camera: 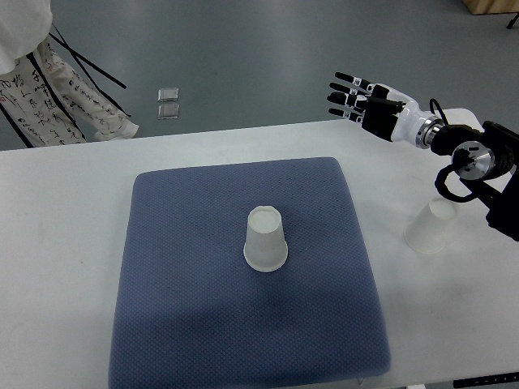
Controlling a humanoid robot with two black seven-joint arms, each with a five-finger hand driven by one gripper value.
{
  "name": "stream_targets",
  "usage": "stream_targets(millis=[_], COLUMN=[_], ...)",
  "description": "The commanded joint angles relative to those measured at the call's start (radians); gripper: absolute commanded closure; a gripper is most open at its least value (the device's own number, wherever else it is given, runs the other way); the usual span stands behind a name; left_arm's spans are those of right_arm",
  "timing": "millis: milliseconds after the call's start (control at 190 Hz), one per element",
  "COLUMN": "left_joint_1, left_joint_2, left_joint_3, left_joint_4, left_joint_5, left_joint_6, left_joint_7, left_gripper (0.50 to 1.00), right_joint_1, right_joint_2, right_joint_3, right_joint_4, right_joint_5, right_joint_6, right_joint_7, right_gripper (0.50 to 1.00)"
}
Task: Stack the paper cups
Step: 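Move the right hand toward the white paper cup beside the pad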
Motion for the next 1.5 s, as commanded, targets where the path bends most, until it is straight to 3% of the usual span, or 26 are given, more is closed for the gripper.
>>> stream_targets(millis=[0, 432, 926, 1047, 1247, 1495], left_joint_1=[0.001, -0.008, -0.008, -0.008, -0.008, -0.008], left_joint_2=[0.0, 0.0, 0.0, 0.0, 0.0, 0.0], left_joint_3=[0.0, 0.005, 0.002, 0.002, 0.0, 0.002], left_joint_4=[0.001, -0.009, -0.005, -0.006, -0.006, -0.006], left_joint_5=[-0.001, 0.0, -0.001, 0.0, 0.0, -0.001], left_joint_6=[0.0, 0.0, 0.0, 0.0, 0.0, 0.0], left_joint_7=[0.0, -0.003, -0.003, -0.005, -0.005, -0.003], left_gripper=[0.5, 0.5, 0.5, 0.5, 0.5, 0.5], right_joint_1=[-0.005, -0.004, -0.007, -0.002, -0.002, -0.008], right_joint_2=[0.001, -0.011, -0.069, -0.134, -0.216, -0.35], right_joint_3=[0.001, 0.001, 0.003, 0.001, 0.003, -0.002], right_joint_4=[0.0, 0.018, 0.027, 0.058, 0.155, 0.325], right_joint_5=[0.0, -0.077, -0.305, -0.396, -0.566, -0.919], right_joint_6=[-0.001, 0.026, 0.2, 0.245, 0.245, 0.245], right_joint_7=[0.0, 0.0, 0.003, 0.005, 0.009, 0.106], right_gripper=[0.574, 0.574, 0.574, 0.574, 0.574, 0.574])
